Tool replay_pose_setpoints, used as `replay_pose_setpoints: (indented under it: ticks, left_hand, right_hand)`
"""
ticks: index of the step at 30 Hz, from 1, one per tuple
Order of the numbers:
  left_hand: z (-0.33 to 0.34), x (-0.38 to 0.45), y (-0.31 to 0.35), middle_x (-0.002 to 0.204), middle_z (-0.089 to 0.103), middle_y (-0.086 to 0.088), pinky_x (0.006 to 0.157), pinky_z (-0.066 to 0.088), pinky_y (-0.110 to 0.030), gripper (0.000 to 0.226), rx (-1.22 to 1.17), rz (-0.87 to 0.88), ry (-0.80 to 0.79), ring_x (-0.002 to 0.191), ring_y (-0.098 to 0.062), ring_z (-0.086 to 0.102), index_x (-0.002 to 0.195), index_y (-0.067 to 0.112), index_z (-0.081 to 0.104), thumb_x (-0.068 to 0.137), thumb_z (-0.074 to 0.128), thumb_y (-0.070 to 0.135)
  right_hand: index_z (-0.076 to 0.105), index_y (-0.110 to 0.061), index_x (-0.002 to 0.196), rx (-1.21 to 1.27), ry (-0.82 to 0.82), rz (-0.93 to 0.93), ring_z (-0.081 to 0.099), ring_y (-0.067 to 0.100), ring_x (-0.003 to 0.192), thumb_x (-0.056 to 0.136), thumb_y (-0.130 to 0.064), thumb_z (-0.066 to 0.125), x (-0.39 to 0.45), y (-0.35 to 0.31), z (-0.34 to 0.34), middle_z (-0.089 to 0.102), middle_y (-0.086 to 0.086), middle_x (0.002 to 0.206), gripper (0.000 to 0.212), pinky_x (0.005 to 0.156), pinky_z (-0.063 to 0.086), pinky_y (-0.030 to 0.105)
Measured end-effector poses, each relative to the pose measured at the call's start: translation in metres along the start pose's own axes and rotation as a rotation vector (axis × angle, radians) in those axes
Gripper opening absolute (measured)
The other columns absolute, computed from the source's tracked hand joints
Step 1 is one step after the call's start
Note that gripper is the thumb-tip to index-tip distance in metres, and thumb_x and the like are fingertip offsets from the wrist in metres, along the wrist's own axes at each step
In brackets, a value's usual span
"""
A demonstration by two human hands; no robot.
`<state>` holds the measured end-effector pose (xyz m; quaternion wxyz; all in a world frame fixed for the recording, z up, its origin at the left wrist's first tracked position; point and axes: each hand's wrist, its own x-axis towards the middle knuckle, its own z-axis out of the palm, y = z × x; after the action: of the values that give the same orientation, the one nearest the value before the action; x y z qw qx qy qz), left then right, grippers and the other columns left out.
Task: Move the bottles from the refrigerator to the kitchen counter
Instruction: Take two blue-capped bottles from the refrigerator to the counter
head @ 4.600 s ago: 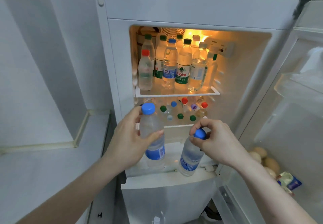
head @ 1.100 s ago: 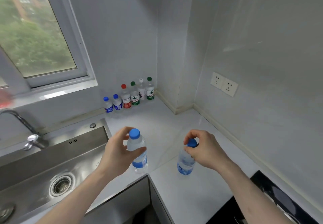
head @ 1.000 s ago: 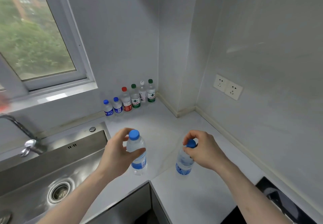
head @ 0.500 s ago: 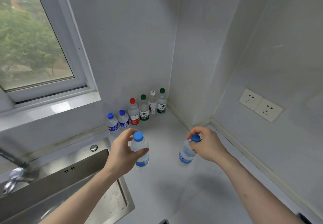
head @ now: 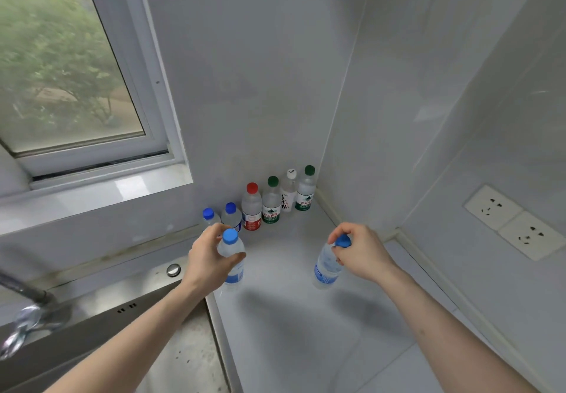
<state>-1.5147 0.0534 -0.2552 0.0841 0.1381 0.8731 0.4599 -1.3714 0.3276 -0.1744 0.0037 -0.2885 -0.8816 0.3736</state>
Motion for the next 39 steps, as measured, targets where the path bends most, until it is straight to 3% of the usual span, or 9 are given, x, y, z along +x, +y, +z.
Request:
replay_pose_setpoints:
  ticks: [15, 21, 30, 35, 39]
  left_hand:
    - [-0.003, 0.072, -0.035, 0.104, 0.062, 0.012, 0.079, 0.051, -0.036, 0.045, -0.013, -0.156, 0.129, 0.095, -0.018, 0.061, 0.099, 0.028, 0.057, 0.070, 0.090, 0.017]
    - [-0.001, 0.078, -0.047, 0.101, 0.063, 0.011, 0.077, 0.047, -0.030, 0.044, -0.029, -0.189, 0.141, 0.094, -0.017, 0.061, 0.099, 0.026, 0.057, 0.072, 0.090, 0.015]
    - [-0.006, 0.092, -0.043, 0.107, 0.063, 0.010, 0.080, 0.048, -0.027, 0.039, 0.027, -0.141, 0.099, 0.097, -0.015, 0.062, 0.101, 0.030, 0.059, 0.077, 0.088, 0.019]
    - [-0.021, 0.101, -0.036, 0.113, 0.065, 0.012, 0.085, 0.056, -0.034, 0.036, 0.123, -0.083, 0.059, 0.101, -0.011, 0.063, 0.103, 0.035, 0.060, 0.079, 0.087, 0.028]
    - [-0.031, 0.098, -0.035, 0.111, 0.067, 0.013, 0.087, 0.057, -0.034, 0.030, 0.148, -0.075, 0.038, 0.101, -0.011, 0.063, 0.109, 0.030, 0.067, 0.083, 0.082, 0.026]
  right_hand:
    - [0.069, -0.034, 0.079, 0.043, -0.187, -0.069, 0.073, 0.018, 0.077, 0.081, -0.007, 0.058, 0.071, -0.058, 0.074, 0.070, -0.007, 0.091, 0.029, 0.074, 0.062, 0.037]
    - [0.068, -0.028, 0.084, 0.187, -0.253, -0.058, 0.073, 0.020, 0.068, 0.092, -0.003, 0.052, 0.097, -0.090, 0.114, 0.068, -0.004, 0.110, 0.031, 0.060, 0.059, 0.023]
    - [0.068, -0.028, 0.091, 0.186, -0.310, -0.029, 0.077, 0.024, 0.072, 0.091, 0.002, 0.042, 0.124, -0.113, 0.150, 0.062, -0.002, 0.120, 0.039, 0.075, 0.064, 0.034]
    - [0.068, -0.029, 0.093, 0.164, -0.322, -0.033, 0.077, 0.023, 0.074, 0.091, 0.002, 0.043, 0.128, -0.124, 0.161, 0.058, -0.013, 0.109, 0.040, 0.085, 0.064, 0.042]
    - [0.070, -0.023, 0.100, 0.193, -0.316, -0.042, 0.078, 0.028, 0.081, 0.090, 0.003, 0.041, 0.130, -0.133, 0.166, 0.057, -0.013, 0.100, 0.040, 0.086, 0.063, 0.043]
